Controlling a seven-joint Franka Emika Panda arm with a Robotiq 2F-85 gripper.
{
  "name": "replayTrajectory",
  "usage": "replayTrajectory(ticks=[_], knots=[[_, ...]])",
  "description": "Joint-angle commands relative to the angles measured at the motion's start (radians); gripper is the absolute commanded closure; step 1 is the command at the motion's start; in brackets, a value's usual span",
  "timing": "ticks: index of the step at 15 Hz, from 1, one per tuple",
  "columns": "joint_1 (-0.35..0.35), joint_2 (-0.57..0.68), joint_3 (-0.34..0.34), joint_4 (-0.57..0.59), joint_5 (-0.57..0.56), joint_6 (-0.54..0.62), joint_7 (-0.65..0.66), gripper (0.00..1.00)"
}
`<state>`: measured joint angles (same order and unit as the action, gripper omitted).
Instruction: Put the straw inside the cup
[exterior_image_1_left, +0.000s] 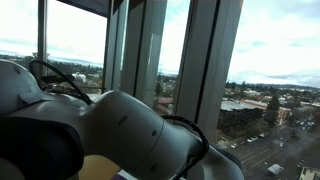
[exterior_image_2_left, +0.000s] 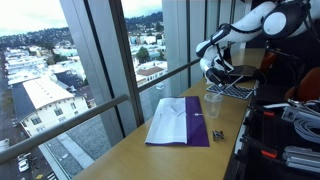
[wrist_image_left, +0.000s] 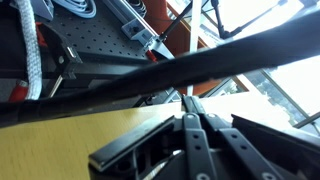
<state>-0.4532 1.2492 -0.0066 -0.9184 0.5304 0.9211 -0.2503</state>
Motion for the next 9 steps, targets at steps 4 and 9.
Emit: replayTrajectory(ticks=[4,9], knots=[[-0.020,0.072,0.041,0.117,0.017,-0.053,0.066,1.00],[-0.026,0.101,0.062,0.170,0.023,-0.091,0.092,1.00]])
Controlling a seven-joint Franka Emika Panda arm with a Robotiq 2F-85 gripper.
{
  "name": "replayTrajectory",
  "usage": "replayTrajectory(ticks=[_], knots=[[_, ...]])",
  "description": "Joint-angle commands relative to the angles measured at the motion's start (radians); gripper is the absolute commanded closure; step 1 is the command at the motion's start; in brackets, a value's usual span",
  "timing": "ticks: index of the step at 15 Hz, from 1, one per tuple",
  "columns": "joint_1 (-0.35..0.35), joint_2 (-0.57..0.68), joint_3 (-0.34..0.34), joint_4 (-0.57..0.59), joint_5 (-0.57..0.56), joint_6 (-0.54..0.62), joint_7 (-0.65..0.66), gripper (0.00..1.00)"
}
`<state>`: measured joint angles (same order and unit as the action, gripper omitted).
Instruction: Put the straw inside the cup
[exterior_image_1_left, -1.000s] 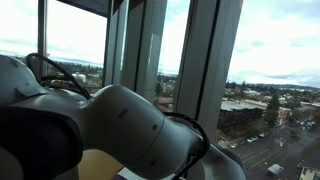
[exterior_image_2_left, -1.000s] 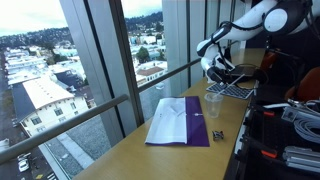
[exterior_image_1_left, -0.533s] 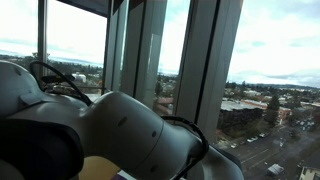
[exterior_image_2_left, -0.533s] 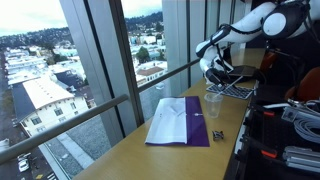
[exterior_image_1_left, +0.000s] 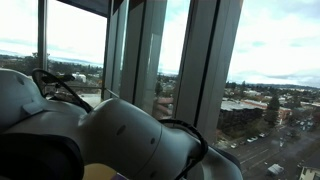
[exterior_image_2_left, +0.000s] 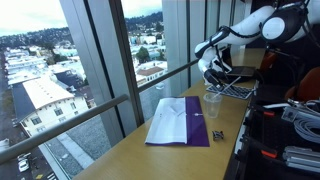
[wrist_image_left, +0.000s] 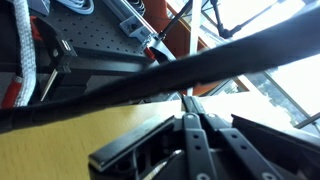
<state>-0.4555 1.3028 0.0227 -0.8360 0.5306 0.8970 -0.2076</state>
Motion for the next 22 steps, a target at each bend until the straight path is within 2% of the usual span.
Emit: replayTrajectory(ticks=[1,2,3,4,7,8,13,15,16,18,22], knots=[[-0.025,0.053,0.037,0.102,0.025,-0.080,0.054,1.00],[-0.028,0.056,0.041,0.115,0.029,-0.093,0.062,0.74],[-0.032,0.054,0.048,0.120,0.030,-0.106,0.067,0.73],[-0.043,0.008,0.082,0.028,0.001,-0.054,0.052,0.68],[-0.069,0.012,0.108,0.033,0.012,-0.055,0.061,0.45],[-0.095,0.019,0.149,0.039,-0.013,-0.055,0.074,0.38],[-0.155,0.009,0.239,0.023,-0.041,-0.055,0.101,0.02],[-0.148,-0.006,0.234,0.033,-0.068,-0.055,0.076,0.00],[-0.127,-0.019,0.197,0.032,-0.061,-0.055,0.053,0.00],[-0.114,-0.033,0.184,0.044,-0.092,-0.055,0.030,0.00],[-0.096,-0.113,0.165,-0.066,-0.213,0.071,-0.063,0.00]])
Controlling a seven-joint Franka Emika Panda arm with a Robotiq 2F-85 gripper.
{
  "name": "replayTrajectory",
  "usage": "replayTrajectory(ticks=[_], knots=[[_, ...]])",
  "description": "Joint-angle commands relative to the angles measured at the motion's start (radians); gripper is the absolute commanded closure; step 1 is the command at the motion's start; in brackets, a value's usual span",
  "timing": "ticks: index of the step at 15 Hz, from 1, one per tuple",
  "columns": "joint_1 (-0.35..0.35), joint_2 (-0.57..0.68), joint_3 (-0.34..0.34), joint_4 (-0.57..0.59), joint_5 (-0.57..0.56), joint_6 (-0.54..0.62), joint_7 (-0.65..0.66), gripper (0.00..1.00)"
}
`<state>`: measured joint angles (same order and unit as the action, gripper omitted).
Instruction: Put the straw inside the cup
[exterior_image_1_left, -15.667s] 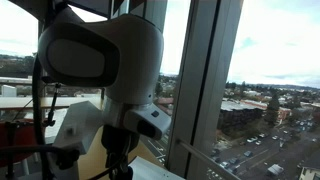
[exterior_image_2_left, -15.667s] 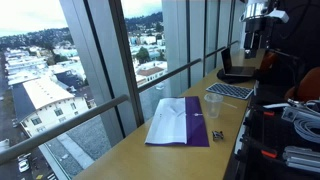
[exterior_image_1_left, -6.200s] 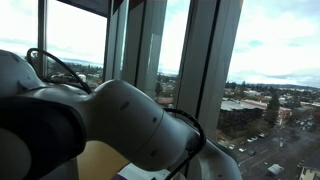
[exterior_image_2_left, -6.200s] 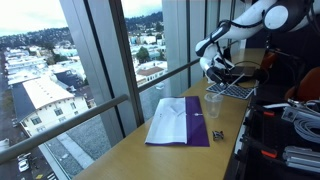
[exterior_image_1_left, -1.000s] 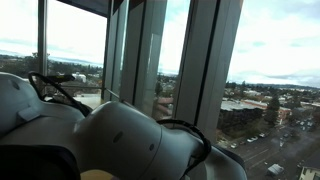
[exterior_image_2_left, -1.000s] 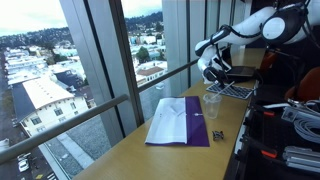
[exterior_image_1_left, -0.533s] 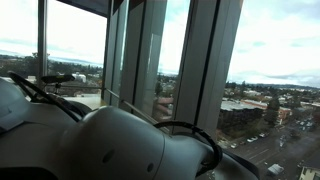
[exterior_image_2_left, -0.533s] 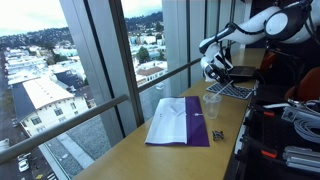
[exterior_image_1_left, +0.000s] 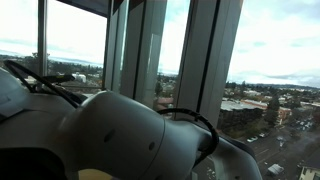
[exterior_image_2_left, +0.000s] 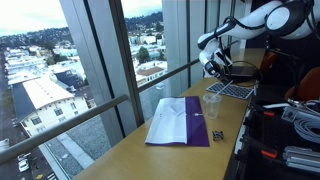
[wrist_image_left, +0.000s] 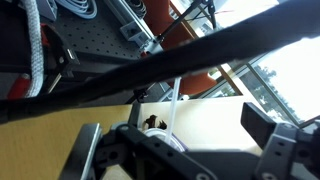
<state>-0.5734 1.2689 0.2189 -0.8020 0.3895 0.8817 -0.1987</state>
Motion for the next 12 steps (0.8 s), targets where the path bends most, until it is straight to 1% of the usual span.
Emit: replayTrajectory(ticks=[1,3,7,10,11,12], knots=[[0.028,-0.107,-0.036,-0.136,-0.103,0.126,-0.095,0.00],[0.045,-0.185,-0.037,-0.224,-0.160,0.218,-0.144,0.00],[0.070,-0.365,-0.022,-0.415,-0.227,0.389,-0.232,0.00],[0.106,-0.496,-0.029,-0.552,-0.307,0.492,-0.267,0.00],[0.159,-0.545,-0.097,-0.592,-0.293,0.519,-0.303,0.00],[0.174,-0.590,-0.106,-0.640,-0.310,0.555,-0.318,0.00]])
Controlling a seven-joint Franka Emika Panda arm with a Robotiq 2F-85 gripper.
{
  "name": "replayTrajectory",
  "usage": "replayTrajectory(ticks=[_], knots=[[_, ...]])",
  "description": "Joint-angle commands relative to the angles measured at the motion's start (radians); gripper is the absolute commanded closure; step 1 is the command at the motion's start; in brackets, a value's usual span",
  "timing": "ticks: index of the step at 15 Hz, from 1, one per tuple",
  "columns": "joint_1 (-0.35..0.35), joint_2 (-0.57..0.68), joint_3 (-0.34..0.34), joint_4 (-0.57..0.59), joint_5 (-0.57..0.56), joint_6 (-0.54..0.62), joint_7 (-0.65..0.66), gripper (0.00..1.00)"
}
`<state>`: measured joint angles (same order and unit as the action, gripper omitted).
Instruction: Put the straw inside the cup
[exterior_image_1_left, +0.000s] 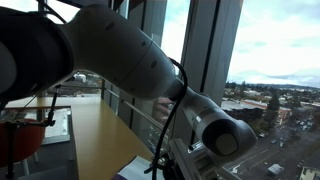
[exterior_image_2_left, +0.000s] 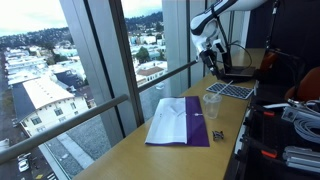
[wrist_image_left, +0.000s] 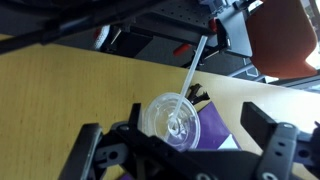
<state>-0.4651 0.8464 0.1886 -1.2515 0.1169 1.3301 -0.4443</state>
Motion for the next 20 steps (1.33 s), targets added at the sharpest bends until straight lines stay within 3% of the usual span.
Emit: replayTrajectory(ticks=[1,11,17,20], knots=[[0.087,-0.210,-0.092,-0.238,-0.054,0.140,-0.096,0.00],[0.205,-0.643,-0.164,-0.750,-0.211,0.473,-0.414,0.00],[0.278,-0.920,-0.190,-1.089,-0.306,0.584,-0.610,0.00],[0.314,-1.004,-0.211,-1.179,-0.380,0.635,-0.685,0.00]])
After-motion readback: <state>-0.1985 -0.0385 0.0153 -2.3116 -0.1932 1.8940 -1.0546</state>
